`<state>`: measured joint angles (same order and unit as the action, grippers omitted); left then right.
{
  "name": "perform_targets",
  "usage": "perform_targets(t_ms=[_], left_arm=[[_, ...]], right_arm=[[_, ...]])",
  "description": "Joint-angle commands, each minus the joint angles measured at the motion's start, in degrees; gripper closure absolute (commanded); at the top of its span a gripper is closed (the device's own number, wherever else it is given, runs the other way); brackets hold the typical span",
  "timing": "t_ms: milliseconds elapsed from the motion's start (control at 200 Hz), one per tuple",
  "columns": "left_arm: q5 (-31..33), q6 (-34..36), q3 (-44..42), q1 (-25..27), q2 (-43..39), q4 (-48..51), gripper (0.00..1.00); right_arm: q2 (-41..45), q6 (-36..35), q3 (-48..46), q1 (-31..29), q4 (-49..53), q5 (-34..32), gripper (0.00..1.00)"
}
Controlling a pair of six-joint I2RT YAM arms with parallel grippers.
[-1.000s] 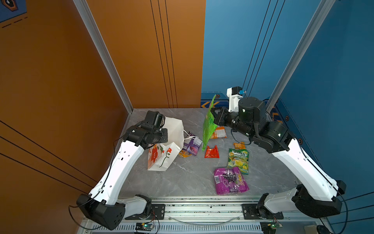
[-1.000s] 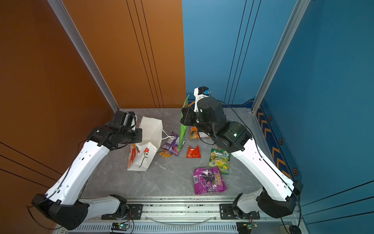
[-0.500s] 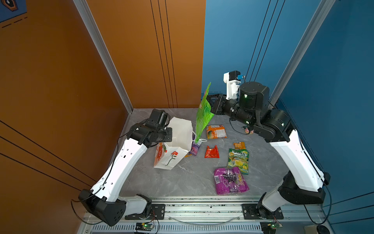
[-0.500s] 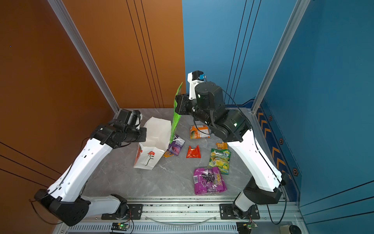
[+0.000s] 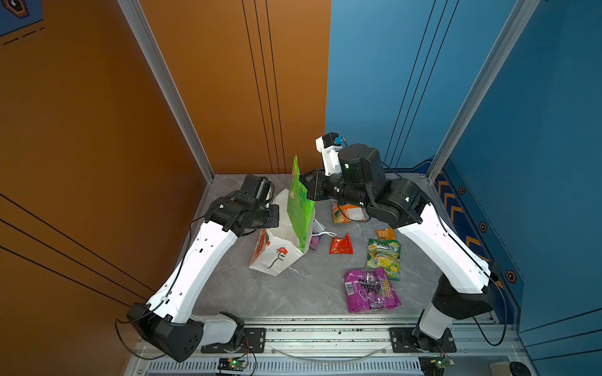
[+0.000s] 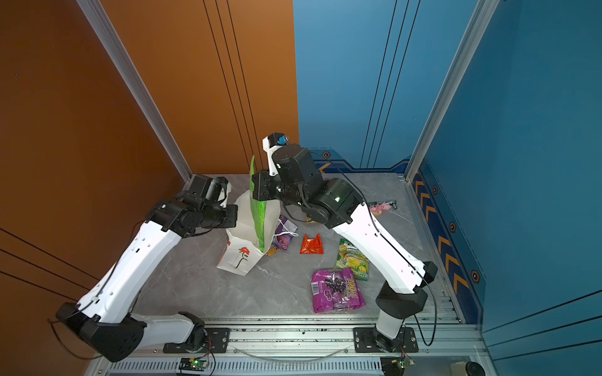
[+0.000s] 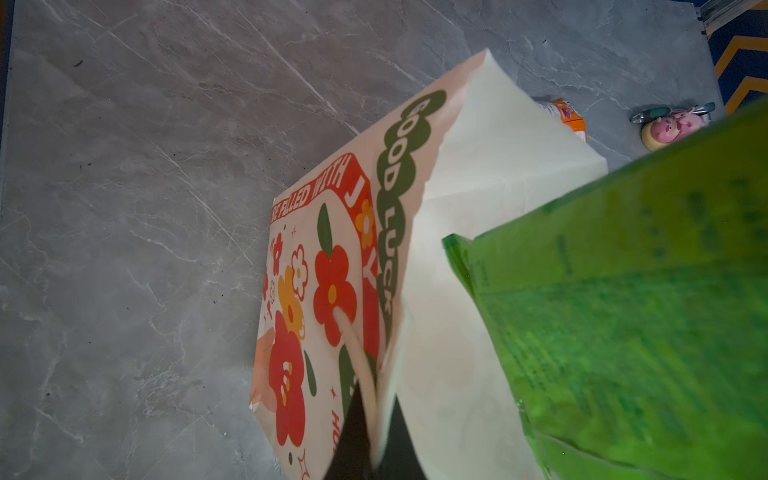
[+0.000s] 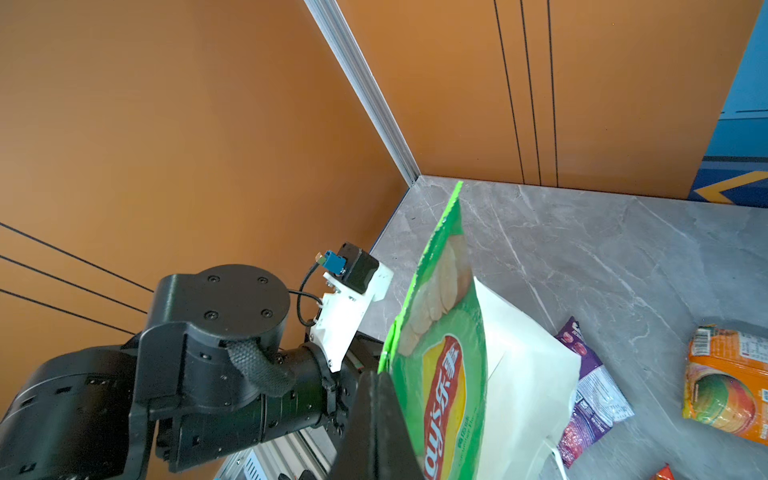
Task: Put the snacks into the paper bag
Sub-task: 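Lower the green Lay's bag into the paper bag held by the left gripper, then open the right gripper and withdraw it from the paper bag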
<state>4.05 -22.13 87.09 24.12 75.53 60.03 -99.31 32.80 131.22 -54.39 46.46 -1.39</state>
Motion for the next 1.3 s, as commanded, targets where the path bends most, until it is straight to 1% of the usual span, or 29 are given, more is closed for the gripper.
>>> perform_targets(t_ms=[0, 190, 395, 541, 706, 831, 881, 971, 1006, 1101, 1176, 1236, 1297], left_arm=[[-2.39, -1.18, 0.63, 0.33, -0.03, 0.99, 1.0], [-6.38, -1.73, 0.38, 1.14, -1.11, 0.75, 1.0], [-5.25, -1.3, -1.15, 1.98, -2.4, 0.71, 1.0], [-3.99, -2.49, -1.81, 2.0, -2.48, 0.29, 1.0], [-2.92, -3.79, -3.58, 1.52, -3.27, -1.98, 1.0], [-4.01, -4.18, -5.98, 1.11, -4.42, -4.94, 1.0], [-4.23, -4.45, -7.27, 1.02, -5.39, -6.51, 1.0], [-4.33, -4.44, -9.44, 1.02, -7.32, -8.99, 1.0], [-4.32, -4.41, -10.07, 1.02, -7.94, -9.6, 1.0], [-4.53, -3.88, -11.4, 0.79, -9.07, -10.39, 1.0], [-4.07, -3.51, -11.92, 0.58, -9.77, -10.46, 1.0], [-4.01, -3.36, -12.36, 0.23, -10.43, -10.38, 1.0], [-4.24, -3.14, -12.69, 0.04, -10.83, -10.41, 1.0]], right_arm=[[0.1, -0.82, 0.41, -0.71, -1.92, 0.51, 1.0], [0.56, -0.36, -1.82, 0.05, -4.76, -0.55, 1.0], [-0.09, -0.14, -1.93, 2.73, -6.93, 0.0, 1.0], [-1.01, 0.07, -2.46, 2.87, -5.89, -0.47, 1.0], [2.18, 0.32, -10.14, 2.06, -7.19, -3.36, 1.0], [4.6, 1.75, -17.98, 1.35, -6.0, -8.96, 1.0], [5.12, 2.48, -20.54, 1.02, -5.08, -11.37, 0.9], [4.51, 2.96, -23.33, 0.28, -2.01, -15.91, 0.78], [4.13, 2.98, -24.07, 0.32, -1.64, -16.08, 0.73], [2.71, 3.32, -25.39, 0.08, -1.64, -14.96, 0.65], [0.98, 3.41, -24.38, -0.27, 0.69, -17.29, 0.52], [-0.15, 3.46, -24.08, 0.04, 2.38, -18.77, 0.47], [-0.99, 3.92, -24.88, 1.14, 2.45, -17.56, 0.45]])
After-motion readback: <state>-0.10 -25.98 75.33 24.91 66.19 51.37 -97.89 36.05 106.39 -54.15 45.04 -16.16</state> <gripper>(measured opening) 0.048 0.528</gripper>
